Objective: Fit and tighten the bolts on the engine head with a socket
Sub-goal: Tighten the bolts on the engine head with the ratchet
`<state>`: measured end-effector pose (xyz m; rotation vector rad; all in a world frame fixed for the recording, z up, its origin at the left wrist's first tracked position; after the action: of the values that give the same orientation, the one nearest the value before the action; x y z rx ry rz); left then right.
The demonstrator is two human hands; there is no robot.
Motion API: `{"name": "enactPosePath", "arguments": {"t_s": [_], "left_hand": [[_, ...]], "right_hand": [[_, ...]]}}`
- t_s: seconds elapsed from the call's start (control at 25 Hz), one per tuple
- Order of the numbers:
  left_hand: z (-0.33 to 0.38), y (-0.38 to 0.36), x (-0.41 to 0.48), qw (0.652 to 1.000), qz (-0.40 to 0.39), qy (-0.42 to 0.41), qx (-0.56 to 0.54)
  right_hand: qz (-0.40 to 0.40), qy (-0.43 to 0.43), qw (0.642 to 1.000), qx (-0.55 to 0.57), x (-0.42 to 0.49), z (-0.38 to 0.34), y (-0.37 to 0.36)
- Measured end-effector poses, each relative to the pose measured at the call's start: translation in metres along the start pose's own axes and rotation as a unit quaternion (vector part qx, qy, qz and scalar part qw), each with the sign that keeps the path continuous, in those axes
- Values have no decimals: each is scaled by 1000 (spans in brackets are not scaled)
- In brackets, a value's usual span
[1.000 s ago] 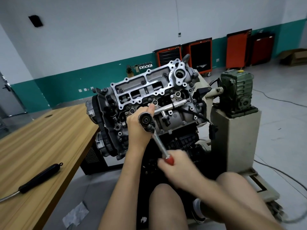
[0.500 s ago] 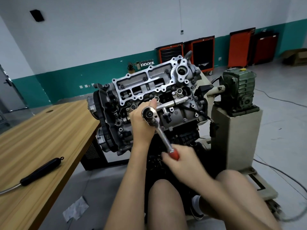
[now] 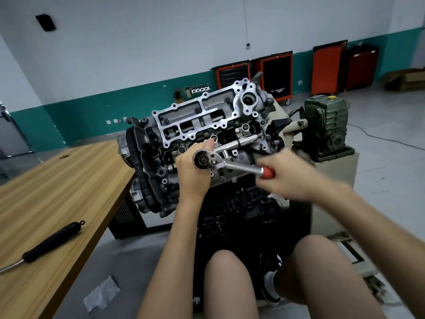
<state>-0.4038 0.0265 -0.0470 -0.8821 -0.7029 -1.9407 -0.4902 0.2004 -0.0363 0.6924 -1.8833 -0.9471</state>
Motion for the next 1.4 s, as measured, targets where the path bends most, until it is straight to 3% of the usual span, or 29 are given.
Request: {"name": "enactPosePath", "arguments": {"t_s": [0.08,0.16,0.24,0.32,0.4,0.48,0.56,0.68,0.84,0.92,1.08,1.2,1.28,1.4], "left_hand": [[1,-3,-2,1000,24,9,-6],[1,-3,-1,1000,17,11,2],[1,-1,-1,1000,3,5,18],[2,0,0,1000,-3,-7,28],[2,0,4,999,-11,-19,33],[1,0,6,999,-15,-24,29],[0,0,5,1000,-8,-1,6],[3,-1,-2,999,20,22,-22],[1,-1,-2,999,26,18,-20],[0,3,-1,1000,10,22,-16],[1,6,4,999,-33,10,7],[2,3,3,999,-33,23,-2],[4,1,-1,999,0,39,-26],[6,-3,-5,999,29,22,-22]], "right_hand": [[36,-58,984,164,-31,-22,-49],[68,-105,945,303,-47,-53,-89],[57,-128,923,359,-49,-69,-105],[24,-97,956,276,-39,-48,-82],[-43,-33,992,118,-16,-16,-32],[-69,15,997,11,8,4,13],[-42,27,998,-36,15,8,22],[27,-19,993,115,-17,-12,-29],[87,-111,920,366,-49,-74,-108],[62,-108,929,349,-47,-73,-105],[-66,14,994,87,-5,-6,-8],[-44,59,995,-71,19,7,31],[-3,21,1000,-22,2,1,7],[70,-62,969,227,-41,-41,-67]]}}
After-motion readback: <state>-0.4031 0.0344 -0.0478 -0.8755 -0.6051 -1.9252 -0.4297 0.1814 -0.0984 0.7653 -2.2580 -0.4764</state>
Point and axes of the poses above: each hand's wrist, its own x-axis towards the middle knuckle, its own y-axis out of the back of the hand, z = x × y, the point moved 1 cm from there along x, towards the middle knuckle, and after that the axes turned 3 degrees about z, right-handed, at the moved point
